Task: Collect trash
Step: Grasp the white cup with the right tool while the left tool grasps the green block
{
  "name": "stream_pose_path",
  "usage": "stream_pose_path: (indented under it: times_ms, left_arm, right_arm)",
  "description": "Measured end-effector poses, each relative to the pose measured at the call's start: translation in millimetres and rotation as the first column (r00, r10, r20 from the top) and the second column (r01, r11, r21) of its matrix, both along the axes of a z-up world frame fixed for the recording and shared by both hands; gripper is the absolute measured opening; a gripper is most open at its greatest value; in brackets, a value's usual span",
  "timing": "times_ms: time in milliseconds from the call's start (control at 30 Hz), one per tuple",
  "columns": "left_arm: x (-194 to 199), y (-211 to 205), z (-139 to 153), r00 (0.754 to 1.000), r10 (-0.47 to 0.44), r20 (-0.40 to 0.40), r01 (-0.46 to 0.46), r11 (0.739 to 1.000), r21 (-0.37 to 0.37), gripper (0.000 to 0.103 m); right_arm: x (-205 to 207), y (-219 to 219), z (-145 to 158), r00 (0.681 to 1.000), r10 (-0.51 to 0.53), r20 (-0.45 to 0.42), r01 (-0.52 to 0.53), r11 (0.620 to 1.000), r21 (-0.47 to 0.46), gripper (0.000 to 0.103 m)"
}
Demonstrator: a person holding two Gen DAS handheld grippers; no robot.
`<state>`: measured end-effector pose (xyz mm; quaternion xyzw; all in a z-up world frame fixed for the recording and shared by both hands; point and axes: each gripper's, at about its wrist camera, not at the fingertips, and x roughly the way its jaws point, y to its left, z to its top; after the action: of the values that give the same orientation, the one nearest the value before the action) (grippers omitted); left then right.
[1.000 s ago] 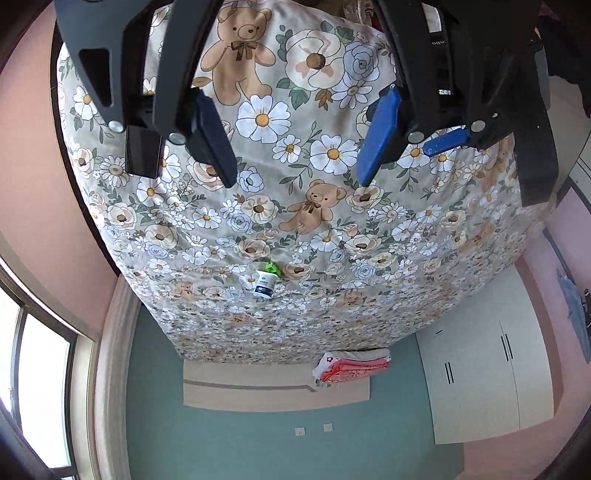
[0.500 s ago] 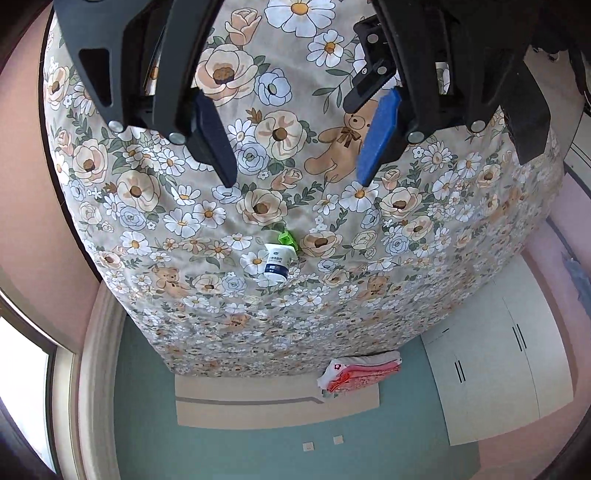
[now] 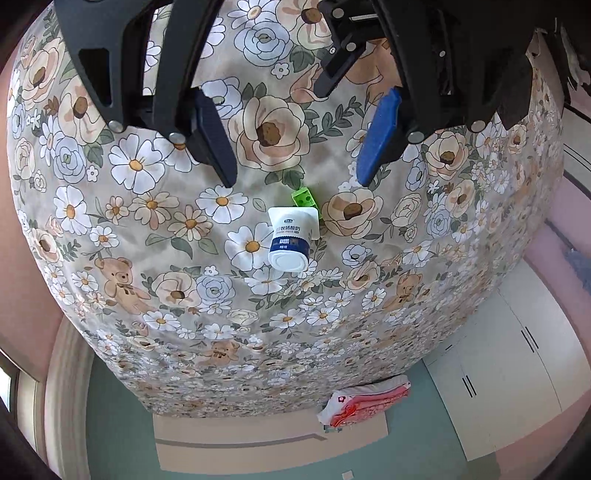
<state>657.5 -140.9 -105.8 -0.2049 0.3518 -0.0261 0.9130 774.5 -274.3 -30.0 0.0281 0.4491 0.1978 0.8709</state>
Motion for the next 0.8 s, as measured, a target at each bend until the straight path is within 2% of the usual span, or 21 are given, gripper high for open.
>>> stream_pose_path:
  times_ms: [167,333,567,667,800]
  left_arm:
    - [38,3,-19,1.000,0.011,-0.028,-0.013,0.998,-0.064,0.094]
    - [66,4,-33,0.999,0.013,-0.045,-0.019,0.989,-0.145,0.094]
    - [91,-1,-36,0.998,0.033,-0.052,-0.037,0.997,-0.075,0.093]
    - [98,-2,-38,0.995,0.051,-0.087,-0.051,0.999,0.005,0.079]
    - [107,-1,-40,0.993,0.046,-0.108,-0.041,0.998,0.046,0.074]
  right_arm:
    - [54,21,-28,0.998,0.022,-0.064,-0.022,1.000,0.003,0.067]
    - [91,35,-53,0.993,0.029,-0.111,-0.033,0.999,-0.029,0.067]
    - [116,45,-69,0.989,0.034,-0.141,-0.044,0.997,-0.065,0.067]
    - [122,47,-74,0.988,0.035,-0.151,-0.045,0.997,-0.062,0.067]
    - [127,50,-78,0.987,0.045,-0.152,-0.052,0.998,-0.046,0.067]
